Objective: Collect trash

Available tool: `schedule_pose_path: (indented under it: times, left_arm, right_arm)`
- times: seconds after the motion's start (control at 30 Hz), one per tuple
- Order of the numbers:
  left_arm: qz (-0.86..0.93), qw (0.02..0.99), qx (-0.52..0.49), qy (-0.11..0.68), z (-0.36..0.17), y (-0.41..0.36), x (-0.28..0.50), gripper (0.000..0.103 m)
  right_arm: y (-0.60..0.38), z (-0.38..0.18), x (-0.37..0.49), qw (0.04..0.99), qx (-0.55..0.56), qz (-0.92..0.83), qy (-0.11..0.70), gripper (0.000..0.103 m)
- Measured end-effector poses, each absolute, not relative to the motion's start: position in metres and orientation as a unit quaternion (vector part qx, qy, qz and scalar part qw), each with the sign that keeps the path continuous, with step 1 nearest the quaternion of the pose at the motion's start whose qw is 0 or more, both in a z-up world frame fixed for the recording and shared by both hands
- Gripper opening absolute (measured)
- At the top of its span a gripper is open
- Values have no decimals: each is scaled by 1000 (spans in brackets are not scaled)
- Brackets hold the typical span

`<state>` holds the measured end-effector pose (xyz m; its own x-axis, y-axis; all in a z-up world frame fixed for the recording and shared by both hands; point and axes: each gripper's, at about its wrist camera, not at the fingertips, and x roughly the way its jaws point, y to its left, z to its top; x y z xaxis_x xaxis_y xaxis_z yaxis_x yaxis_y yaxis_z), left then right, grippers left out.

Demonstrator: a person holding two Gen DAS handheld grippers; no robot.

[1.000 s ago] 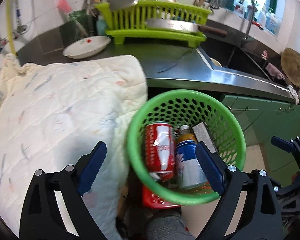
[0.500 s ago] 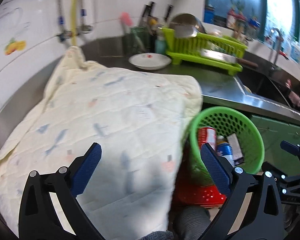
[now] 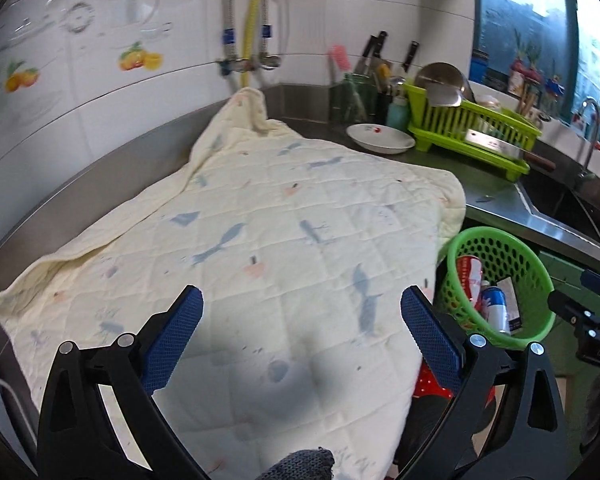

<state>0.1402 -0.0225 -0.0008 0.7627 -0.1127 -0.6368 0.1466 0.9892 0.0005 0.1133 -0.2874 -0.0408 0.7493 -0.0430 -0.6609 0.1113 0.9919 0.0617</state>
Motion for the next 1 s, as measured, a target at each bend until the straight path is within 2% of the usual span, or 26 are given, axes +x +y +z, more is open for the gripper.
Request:
schedule_pose_path:
  times: [1.0]
  left_arm:
    - [-24, 960, 22, 279, 5, 2, 89, 98]
  right_arm:
    - [-261, -30, 80, 946, 48, -51, 316, 95]
